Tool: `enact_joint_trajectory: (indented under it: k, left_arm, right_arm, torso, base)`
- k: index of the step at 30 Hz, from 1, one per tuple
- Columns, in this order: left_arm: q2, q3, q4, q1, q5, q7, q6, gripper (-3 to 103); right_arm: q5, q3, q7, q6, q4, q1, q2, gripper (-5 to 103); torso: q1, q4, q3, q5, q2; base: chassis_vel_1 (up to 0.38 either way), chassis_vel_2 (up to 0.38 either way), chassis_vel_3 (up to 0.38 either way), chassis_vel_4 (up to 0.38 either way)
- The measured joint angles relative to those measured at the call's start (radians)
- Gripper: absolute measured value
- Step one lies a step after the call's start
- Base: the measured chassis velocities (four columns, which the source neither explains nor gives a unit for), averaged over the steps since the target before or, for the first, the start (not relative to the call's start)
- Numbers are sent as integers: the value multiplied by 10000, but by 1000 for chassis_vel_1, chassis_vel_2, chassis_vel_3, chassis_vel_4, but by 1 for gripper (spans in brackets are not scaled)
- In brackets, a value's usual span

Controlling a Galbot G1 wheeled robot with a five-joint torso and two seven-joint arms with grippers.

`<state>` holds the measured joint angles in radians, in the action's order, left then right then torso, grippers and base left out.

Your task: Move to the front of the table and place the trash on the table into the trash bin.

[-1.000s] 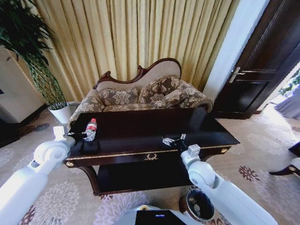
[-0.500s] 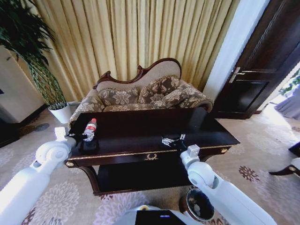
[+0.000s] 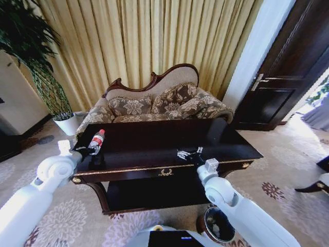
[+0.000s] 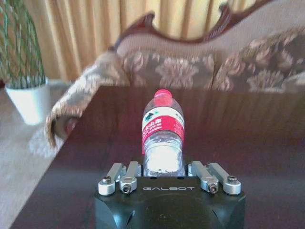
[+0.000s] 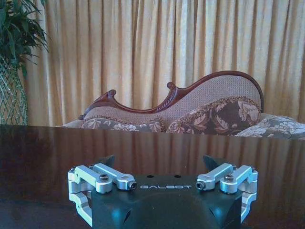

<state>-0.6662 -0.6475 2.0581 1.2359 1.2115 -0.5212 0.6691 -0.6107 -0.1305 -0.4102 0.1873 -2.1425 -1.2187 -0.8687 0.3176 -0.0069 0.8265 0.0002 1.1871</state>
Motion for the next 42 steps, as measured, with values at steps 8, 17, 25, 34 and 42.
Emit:
enact_joint_trajectory:
  k: [8,17,25,34,42]
  left_arm:
    - [-118,-469,490,890,-4091,3093,-2623,36]
    - [234,-391,1577,1162,-5410,4127,-3957,36]
    - [744,-302,2725,1328,-5962,4419,-4536,36]
    - [994,-53,2722,1804,-6797,5012,-5381,36]
    - [1127,98,2656,2094,-8222,5595,-6816,36]
  right_arm:
    - [-994,7,-232,111,-652,103,321,100]
    - [-4804,-128,-863,414,-2522,720,1030,100]
    - [-6489,-272,-764,430,-3052,1146,1273,100]
    - [-7550,-307,-348,380,-3344,1321,1119,100]
    - [-8144,-341,-227,390,-3485,1537,1165,100]
  torso:
    - [-1,0,0,1,0]
    - [-1,1,-1,0,0]
    - [-1,0,-1,2,0]
    - [0,0,0,1,0]
    - [-1,0,0,0,0]
  base:
    - [0,0,0,0]
    - [0,0,0,0]
    - [0,0,0,0]
    - [0,0,0,0]
    - [0,0,0,0]
